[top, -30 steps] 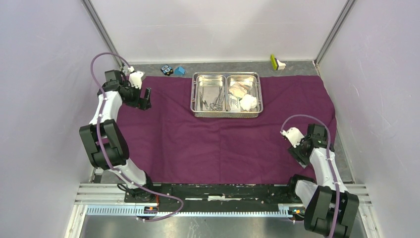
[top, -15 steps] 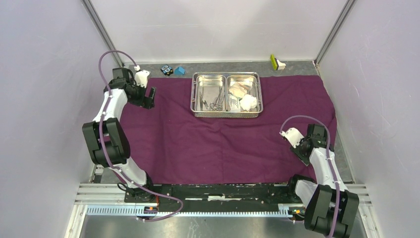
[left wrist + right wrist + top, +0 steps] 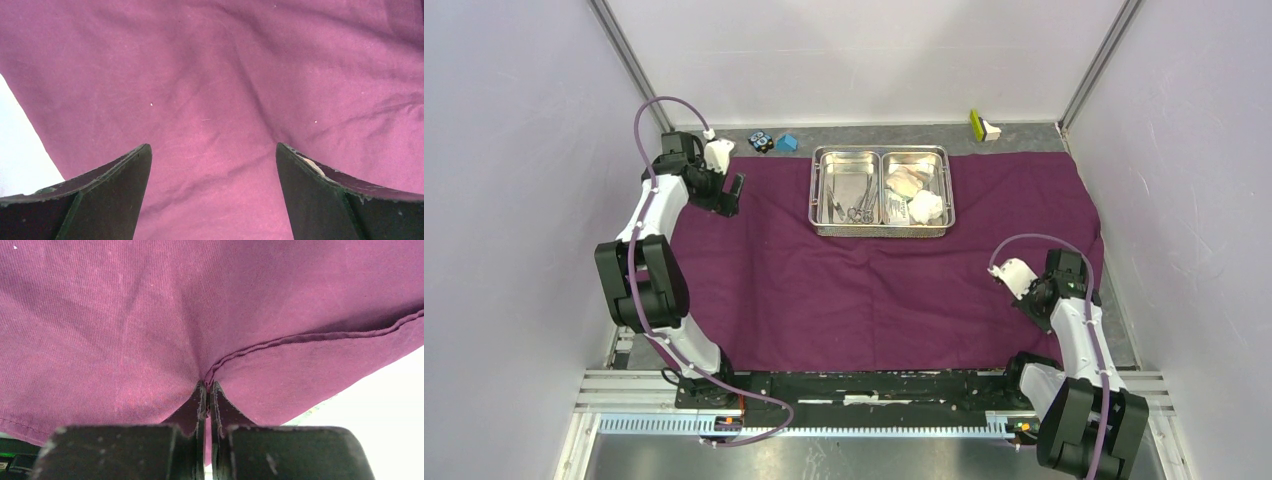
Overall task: Open and lay out the surgical kit
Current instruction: Open the surgical kit at the center of the board.
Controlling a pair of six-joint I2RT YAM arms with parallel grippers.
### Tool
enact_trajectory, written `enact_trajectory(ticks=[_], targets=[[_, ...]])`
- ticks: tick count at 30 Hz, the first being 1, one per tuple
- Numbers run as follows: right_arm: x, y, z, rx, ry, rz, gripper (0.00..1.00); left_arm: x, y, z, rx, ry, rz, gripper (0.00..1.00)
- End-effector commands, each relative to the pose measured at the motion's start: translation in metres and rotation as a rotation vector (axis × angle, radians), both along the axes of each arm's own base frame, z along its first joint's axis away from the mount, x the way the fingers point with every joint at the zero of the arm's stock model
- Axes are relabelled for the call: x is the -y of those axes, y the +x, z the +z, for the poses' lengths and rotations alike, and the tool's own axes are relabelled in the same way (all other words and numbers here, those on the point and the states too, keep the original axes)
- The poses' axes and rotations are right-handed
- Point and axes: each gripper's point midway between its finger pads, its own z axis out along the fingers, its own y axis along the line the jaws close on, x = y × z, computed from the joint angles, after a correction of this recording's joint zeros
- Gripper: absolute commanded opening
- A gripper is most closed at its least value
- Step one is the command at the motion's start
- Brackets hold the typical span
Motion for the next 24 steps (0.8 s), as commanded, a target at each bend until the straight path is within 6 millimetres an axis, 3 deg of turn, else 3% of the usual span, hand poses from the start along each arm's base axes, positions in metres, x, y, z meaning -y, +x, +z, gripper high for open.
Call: enact_trajectory(ticks=[1, 17, 24], targets=[[0.006, 0.008, 0.016, 0.023, -0.026, 0.009, 0.01, -0.004, 0.007, 0.006, 0.018, 0.016, 0.018, 1.00], [0.020, -0.010, 0.045, 0.037, -0.106, -0.042, 0.01, -0.004, 0.002, 0.004, 0.024, 0.038, -0.019, 1.00], [0.017, -0.016, 0.043, 0.021, -0.098, -0.040, 0.05, -0.006, -0.003, 0.008, 0.035, 0.061, -0.029, 1.00]])
